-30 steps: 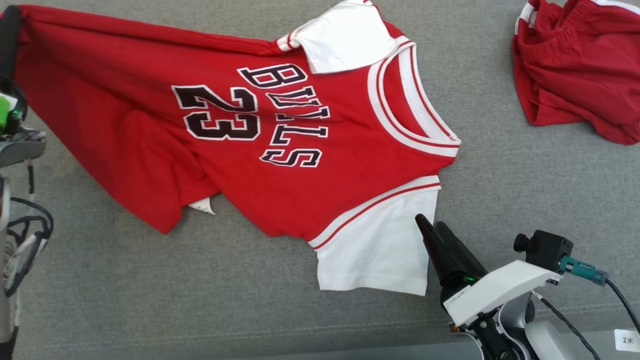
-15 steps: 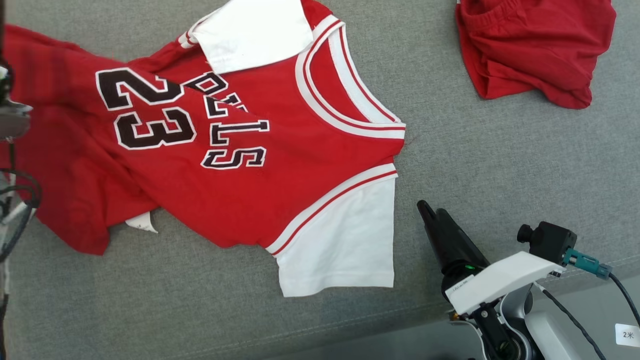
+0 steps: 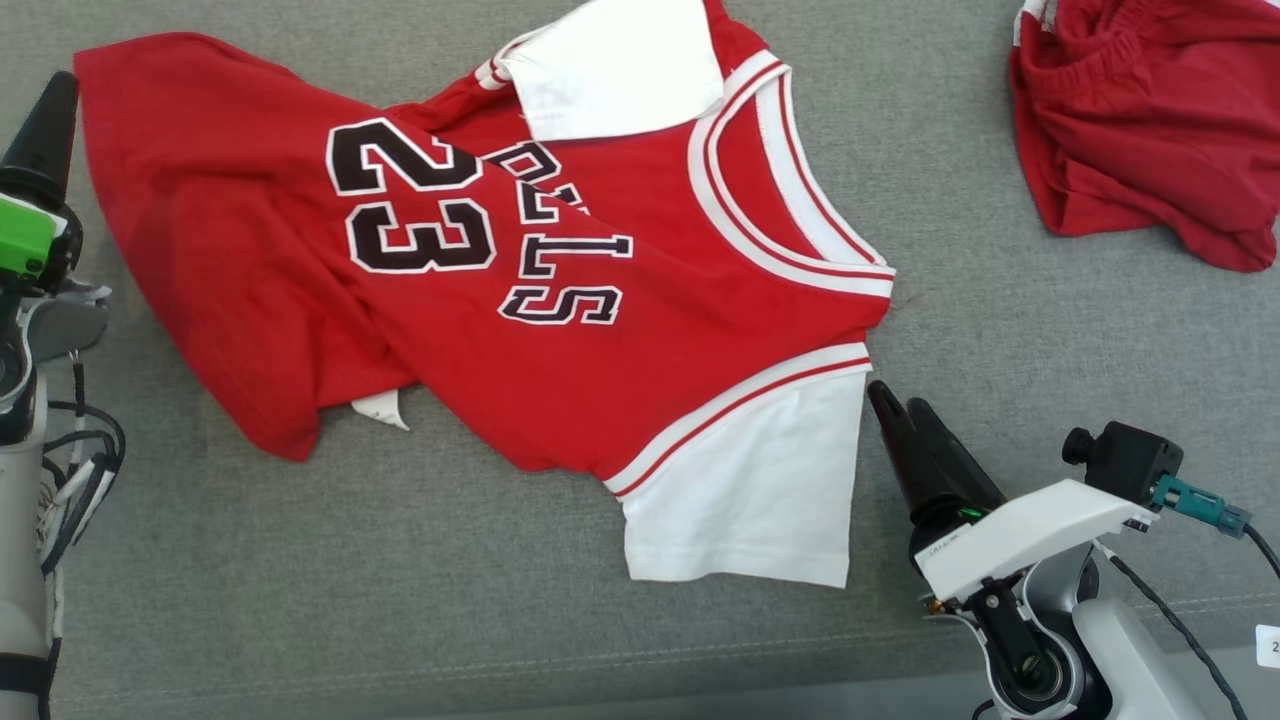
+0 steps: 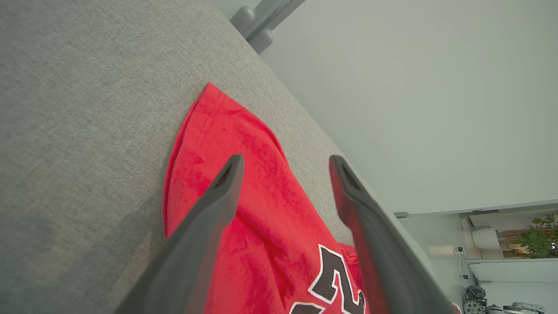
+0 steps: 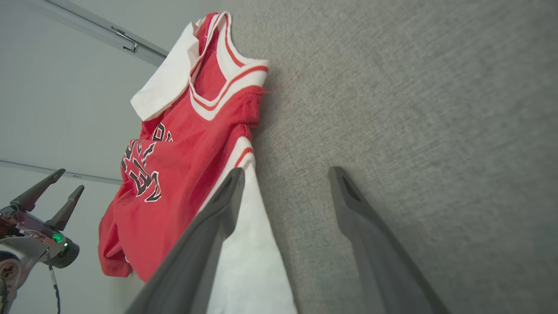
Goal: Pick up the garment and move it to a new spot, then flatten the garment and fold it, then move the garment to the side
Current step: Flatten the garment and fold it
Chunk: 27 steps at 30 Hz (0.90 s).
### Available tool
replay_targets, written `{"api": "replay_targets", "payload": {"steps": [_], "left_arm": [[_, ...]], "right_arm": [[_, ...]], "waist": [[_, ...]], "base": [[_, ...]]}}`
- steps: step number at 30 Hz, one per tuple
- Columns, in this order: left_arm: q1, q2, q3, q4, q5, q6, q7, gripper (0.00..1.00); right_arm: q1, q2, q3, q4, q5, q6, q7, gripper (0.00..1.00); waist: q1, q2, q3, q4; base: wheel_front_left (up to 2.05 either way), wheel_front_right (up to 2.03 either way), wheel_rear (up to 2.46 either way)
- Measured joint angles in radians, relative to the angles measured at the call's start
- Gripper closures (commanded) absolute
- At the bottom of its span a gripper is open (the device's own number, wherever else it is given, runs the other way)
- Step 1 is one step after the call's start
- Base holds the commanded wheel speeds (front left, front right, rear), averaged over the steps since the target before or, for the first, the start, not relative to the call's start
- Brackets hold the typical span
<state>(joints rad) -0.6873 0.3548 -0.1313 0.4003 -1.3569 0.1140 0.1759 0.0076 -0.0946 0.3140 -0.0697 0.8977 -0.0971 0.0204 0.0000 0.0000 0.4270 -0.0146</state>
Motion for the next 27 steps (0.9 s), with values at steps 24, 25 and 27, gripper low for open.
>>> {"api": "replay_targets", "payload": {"steps": [24,25,27], "left_arm": [[0.387,-0.274,-0.044,-0.196,-0.180,-0.115,-0.027,0.00],[0.401,-0.280,-0.051,-0.203,-0.180,-0.118,-0.027,0.00],[0.425,-0.287,-0.071,-0.222,-0.180,-0.123,-0.027,0.00]], "right_arm": [[-0.048,-0.001,-0.030,0.114,0.005,-0.010,0.033,1.00],[-0.049,-0.002,-0.031,0.116,0.006,-0.010,0.034,1.00],[-0.053,-0.002,-0.038,0.117,0.008,-0.010,0.033,1.00]], "waist": [[0.0000,0.0000,-0.083,0.170],[0.0000,0.0000,-0.085,0.172],[0.0000,0.0000,-0.089,0.173]], "base": [[0.00,0.00,0.00],[0.00,0.00,0.00],[0.00,0.00,0.00]]}}
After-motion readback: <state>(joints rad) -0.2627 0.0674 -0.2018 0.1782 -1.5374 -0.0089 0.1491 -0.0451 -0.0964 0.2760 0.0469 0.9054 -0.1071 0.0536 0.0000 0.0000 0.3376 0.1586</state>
